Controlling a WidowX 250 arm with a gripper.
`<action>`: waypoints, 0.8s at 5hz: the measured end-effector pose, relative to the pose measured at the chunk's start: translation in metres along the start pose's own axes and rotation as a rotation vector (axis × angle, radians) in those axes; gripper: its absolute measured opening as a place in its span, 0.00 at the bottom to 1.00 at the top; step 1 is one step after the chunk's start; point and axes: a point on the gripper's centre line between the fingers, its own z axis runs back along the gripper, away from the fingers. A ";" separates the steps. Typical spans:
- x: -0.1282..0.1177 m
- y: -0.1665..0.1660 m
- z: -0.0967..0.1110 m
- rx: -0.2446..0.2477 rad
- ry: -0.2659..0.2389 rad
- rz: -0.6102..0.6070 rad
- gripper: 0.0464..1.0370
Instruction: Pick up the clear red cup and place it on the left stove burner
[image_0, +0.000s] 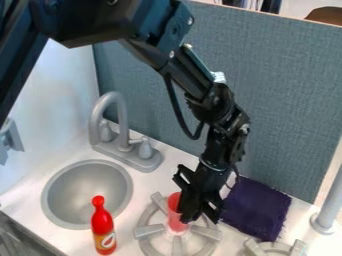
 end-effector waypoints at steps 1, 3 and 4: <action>-0.002 -0.004 -0.004 -0.021 0.000 -0.008 0.27; -0.013 0.001 0.009 -0.009 0.011 0.051 0.91; -0.017 0.004 0.022 0.009 -0.020 0.060 0.97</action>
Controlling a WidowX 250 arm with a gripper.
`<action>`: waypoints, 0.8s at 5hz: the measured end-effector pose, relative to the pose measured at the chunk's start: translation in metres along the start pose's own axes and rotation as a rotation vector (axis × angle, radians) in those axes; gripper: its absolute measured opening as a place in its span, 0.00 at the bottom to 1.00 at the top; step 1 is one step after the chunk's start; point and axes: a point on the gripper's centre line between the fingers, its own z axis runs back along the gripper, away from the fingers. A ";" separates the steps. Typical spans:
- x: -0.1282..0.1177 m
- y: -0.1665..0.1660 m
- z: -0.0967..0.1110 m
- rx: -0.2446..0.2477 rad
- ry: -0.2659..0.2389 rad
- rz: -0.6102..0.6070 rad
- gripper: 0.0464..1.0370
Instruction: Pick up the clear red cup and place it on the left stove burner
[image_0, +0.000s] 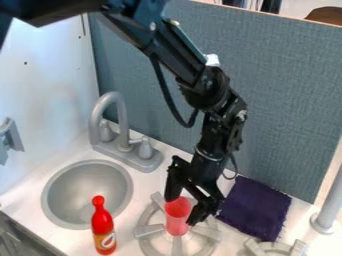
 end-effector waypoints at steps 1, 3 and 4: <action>-0.005 0.002 0.009 0.011 -0.020 0.004 0.97; -0.042 0.006 0.025 0.043 -0.027 -0.024 0.96; -0.057 0.008 0.032 0.054 -0.014 -0.014 0.96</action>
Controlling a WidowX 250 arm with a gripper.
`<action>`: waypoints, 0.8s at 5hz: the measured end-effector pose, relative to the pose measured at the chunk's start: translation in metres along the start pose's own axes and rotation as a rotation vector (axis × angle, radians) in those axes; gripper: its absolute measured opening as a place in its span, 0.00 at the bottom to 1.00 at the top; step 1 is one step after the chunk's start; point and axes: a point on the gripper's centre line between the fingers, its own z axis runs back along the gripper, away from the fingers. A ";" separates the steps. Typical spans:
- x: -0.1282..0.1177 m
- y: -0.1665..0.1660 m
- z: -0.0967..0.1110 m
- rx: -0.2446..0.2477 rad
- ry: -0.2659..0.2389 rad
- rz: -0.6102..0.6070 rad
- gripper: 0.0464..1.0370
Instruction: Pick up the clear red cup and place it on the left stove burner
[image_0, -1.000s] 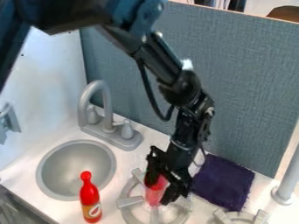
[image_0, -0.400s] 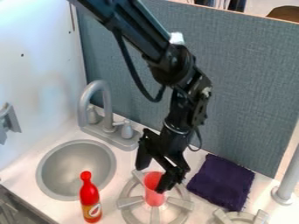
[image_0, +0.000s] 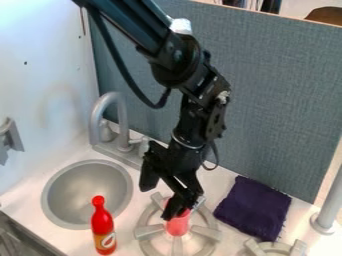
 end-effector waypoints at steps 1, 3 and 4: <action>-0.014 0.013 -0.002 0.025 0.077 0.001 0.96; -0.052 0.040 -0.019 0.048 0.140 0.051 0.96; -0.070 0.057 -0.020 0.028 0.120 0.082 0.96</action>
